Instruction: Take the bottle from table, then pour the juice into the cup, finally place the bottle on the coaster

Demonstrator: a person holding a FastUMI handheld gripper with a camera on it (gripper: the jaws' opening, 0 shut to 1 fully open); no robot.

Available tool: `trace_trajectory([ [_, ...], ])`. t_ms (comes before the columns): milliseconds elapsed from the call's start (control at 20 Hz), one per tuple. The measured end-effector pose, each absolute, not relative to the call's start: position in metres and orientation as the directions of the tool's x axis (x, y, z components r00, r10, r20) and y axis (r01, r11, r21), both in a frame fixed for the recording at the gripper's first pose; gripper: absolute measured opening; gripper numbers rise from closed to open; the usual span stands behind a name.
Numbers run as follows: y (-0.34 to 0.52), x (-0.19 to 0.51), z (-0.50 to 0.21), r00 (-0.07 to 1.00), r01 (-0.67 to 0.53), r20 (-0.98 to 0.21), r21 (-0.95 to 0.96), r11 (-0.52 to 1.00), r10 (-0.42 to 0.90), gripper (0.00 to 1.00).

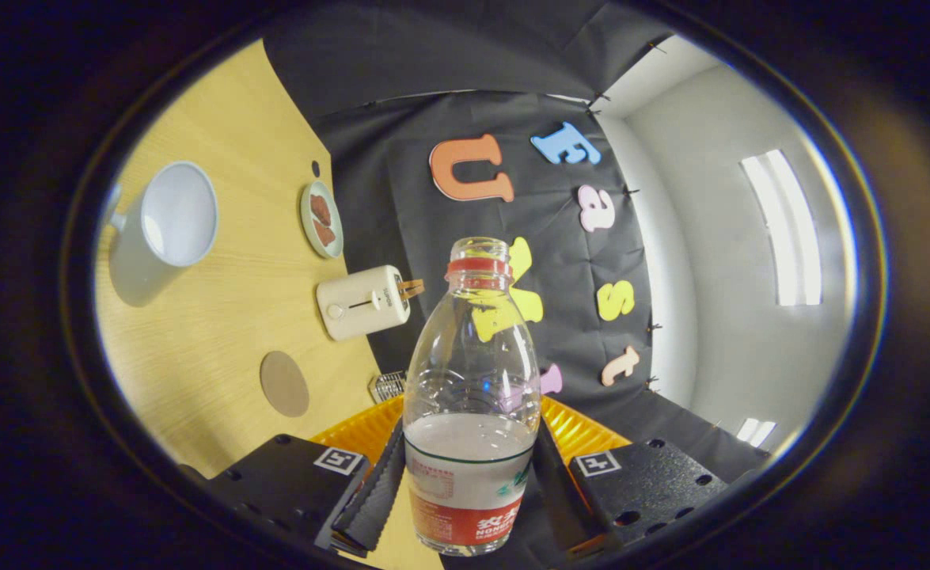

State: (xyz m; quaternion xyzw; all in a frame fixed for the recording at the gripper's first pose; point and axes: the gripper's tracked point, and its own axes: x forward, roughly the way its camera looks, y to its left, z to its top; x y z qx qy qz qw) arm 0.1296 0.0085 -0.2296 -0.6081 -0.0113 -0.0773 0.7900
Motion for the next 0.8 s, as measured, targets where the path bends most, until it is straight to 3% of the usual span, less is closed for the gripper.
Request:
trace_trajectory([
  [800,0.057,0.133,-0.22,0.989,0.146,0.146,-0.987,-0.066,0.014,0.82],
])
